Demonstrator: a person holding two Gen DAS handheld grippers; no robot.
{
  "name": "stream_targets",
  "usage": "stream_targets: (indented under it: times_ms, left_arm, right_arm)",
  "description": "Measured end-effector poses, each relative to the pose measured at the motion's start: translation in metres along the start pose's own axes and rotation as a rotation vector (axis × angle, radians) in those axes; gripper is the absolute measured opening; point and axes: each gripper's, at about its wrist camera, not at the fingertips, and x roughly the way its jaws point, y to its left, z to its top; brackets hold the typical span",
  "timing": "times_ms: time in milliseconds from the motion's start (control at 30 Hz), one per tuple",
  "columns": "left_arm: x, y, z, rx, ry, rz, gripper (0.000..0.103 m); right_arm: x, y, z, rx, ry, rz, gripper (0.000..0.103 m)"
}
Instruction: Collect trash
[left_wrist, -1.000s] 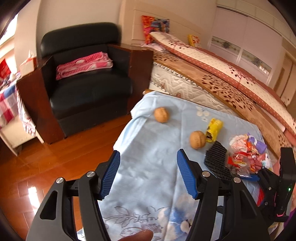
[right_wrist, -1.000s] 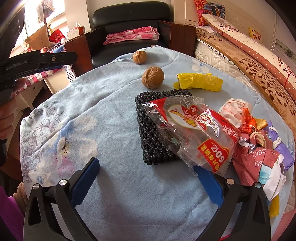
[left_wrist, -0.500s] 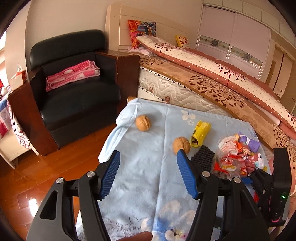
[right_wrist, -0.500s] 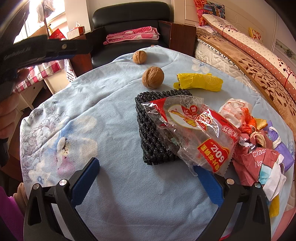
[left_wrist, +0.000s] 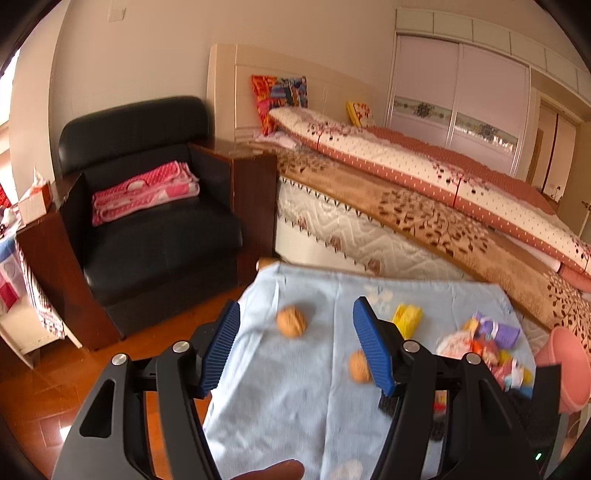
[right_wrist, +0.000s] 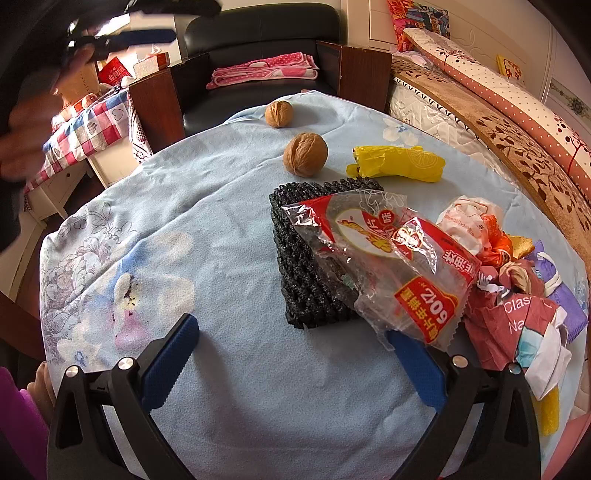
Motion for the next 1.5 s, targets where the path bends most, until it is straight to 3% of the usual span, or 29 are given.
stream_targets:
  times_ms: [200, 400, 433, 600, 700, 833, 1167, 1500]
  left_arm:
    - [-0.002, -0.001, 0.019, -0.016, -0.029, -0.026, 0.064]
    - [-0.004, -0.013, 0.015, 0.010, -0.035, -0.038, 0.064]
    - [-0.004, -0.014, 0.014, 0.015, -0.035, -0.038, 0.064]
    - [-0.003, -0.022, 0.009, 0.015, -0.027, -0.059, 0.064]
    - [-0.002, -0.030, 0.005, 0.016, -0.019, -0.080, 0.064]
    - [-0.002, -0.049, -0.004, 0.030, -0.006, -0.109, 0.064]
    - [-0.002, -0.102, -0.040, 0.087, 0.054, -0.160, 0.064]
    - [-0.004, -0.141, -0.071, 0.132, 0.113, -0.173, 0.064]
  right_arm:
    - [0.000, 0.000, 0.000, 0.000, 0.000, 0.000, 0.100]
    - [-0.001, 0.002, 0.006, -0.010, 0.017, -0.016, 0.097]
    - [-0.006, 0.003, 0.005, -0.015, -0.010, -0.029, 0.091]
    - [-0.052, 0.015, 0.004, -0.010, -0.188, -0.022, 0.091]
    - [-0.087, 0.010, -0.002, 0.052, -0.305, -0.071, 0.091]
    - [-0.110, -0.001, -0.016, 0.157, -0.358, -0.174, 0.091]
    - [-0.148, -0.045, -0.073, 0.408, -0.416, -0.420, 0.091]
    - [-0.154, -0.060, -0.098, 0.546, -0.426, -0.520, 0.091]
